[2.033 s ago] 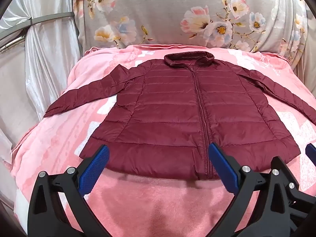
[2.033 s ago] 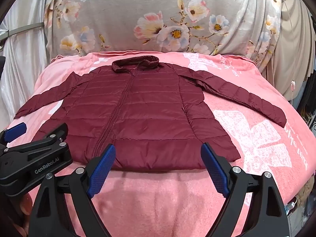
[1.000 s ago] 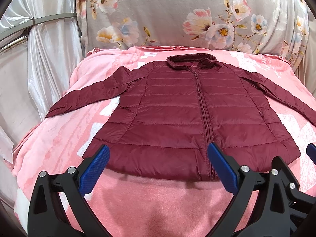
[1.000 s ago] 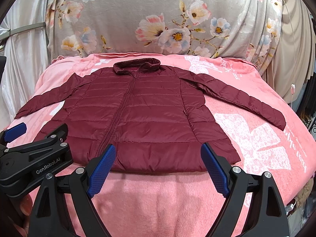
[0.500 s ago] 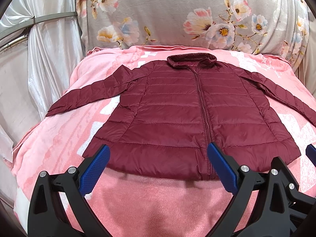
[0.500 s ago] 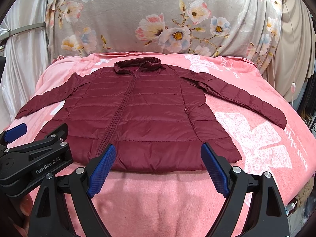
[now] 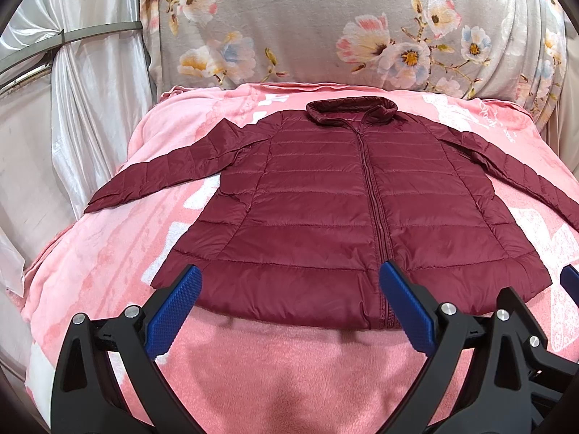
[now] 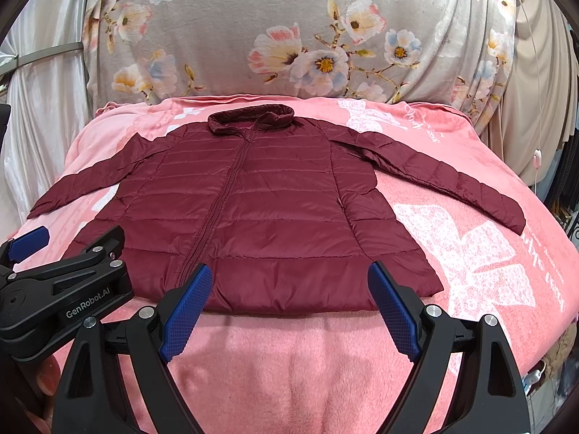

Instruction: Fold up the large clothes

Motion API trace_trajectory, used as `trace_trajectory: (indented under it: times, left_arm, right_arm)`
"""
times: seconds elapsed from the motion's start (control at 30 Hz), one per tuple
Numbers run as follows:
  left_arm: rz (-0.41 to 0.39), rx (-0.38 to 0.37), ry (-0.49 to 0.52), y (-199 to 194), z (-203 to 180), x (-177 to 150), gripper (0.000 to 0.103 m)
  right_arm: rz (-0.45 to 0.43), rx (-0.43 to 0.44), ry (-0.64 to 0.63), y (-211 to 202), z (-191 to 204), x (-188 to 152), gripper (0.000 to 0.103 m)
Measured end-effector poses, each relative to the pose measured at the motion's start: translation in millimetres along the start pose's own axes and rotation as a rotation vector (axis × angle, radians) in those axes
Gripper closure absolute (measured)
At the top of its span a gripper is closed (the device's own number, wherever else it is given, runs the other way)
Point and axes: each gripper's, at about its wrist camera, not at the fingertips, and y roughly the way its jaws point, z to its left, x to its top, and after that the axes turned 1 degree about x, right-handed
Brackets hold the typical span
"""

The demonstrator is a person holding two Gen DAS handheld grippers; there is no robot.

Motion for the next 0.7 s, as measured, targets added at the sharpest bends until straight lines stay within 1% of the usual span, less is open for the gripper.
trace_trajectory:
  times: [0.7]
  left_arm:
    - [0.0,0.0,0.001,0.0,-0.1,-0.2,0.008]
  right_arm:
    - [0.0,0.004,0.0,2.3,-2.9,-0.1,0.018]
